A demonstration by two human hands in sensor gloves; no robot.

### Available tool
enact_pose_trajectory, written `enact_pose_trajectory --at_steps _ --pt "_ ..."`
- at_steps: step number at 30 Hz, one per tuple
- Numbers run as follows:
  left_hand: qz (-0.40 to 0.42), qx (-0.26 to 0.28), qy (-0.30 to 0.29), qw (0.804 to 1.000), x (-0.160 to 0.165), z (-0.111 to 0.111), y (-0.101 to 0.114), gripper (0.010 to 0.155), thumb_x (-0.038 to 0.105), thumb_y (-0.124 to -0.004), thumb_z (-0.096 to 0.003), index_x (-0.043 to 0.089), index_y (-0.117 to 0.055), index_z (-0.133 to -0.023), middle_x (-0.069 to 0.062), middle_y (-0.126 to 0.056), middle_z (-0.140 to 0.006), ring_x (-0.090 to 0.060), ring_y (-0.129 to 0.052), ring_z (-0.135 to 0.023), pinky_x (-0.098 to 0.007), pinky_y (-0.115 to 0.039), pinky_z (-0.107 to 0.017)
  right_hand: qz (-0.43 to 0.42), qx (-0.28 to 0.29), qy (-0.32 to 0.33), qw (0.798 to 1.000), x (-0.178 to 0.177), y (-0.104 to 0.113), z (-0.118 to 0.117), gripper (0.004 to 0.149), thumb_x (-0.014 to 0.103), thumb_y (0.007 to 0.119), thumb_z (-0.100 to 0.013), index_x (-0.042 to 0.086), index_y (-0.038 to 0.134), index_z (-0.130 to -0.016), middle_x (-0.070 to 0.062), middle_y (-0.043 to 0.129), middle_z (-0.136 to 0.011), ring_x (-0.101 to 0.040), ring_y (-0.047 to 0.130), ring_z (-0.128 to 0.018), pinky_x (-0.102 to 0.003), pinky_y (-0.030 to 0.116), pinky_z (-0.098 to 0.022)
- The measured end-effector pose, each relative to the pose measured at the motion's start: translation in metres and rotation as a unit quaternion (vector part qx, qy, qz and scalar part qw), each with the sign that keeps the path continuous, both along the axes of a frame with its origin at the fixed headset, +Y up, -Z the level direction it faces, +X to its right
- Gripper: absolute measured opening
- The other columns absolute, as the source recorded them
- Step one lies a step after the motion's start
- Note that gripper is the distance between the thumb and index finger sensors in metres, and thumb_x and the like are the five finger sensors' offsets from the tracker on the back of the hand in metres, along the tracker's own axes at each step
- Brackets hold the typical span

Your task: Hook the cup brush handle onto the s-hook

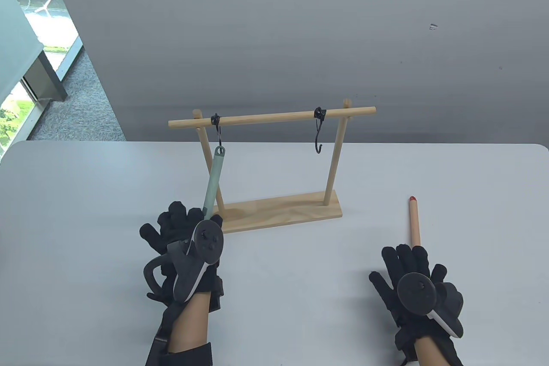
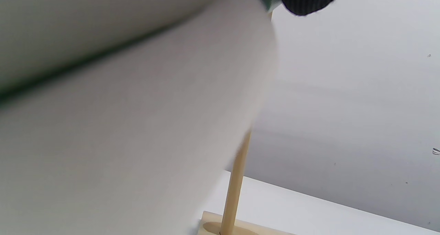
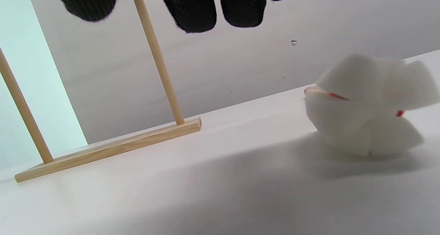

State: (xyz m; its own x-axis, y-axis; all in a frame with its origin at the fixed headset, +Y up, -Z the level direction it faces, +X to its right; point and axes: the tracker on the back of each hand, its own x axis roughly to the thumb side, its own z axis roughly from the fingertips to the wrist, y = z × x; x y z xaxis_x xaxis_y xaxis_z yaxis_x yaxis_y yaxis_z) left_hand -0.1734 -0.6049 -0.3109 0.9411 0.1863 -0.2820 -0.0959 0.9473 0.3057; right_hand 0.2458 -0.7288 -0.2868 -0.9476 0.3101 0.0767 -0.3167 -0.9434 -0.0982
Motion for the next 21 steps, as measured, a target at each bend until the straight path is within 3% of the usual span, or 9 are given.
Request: enact_pose_trajectory --at_steps 21 --pt "0.058 -0.027 -0.004 0.998 0.001 -0.017 -0.031 0.053 0.057 -0.064 -0.0521 0.023 -0.075 -0.091 -0.015 -0.069 -0.109 -0.044 -0.071 -0.099 -0.069 -0.034 -0.071 0.015 -0.002 0.003 1.0 -0.003 -0.001 0.001 0.073 0.056 0.056 -0.053 0.013 0.048 -0.11 -0.025 0.039 -0.114 -0.054 0.03 -0.104 -0.077 0.019 -0.061"
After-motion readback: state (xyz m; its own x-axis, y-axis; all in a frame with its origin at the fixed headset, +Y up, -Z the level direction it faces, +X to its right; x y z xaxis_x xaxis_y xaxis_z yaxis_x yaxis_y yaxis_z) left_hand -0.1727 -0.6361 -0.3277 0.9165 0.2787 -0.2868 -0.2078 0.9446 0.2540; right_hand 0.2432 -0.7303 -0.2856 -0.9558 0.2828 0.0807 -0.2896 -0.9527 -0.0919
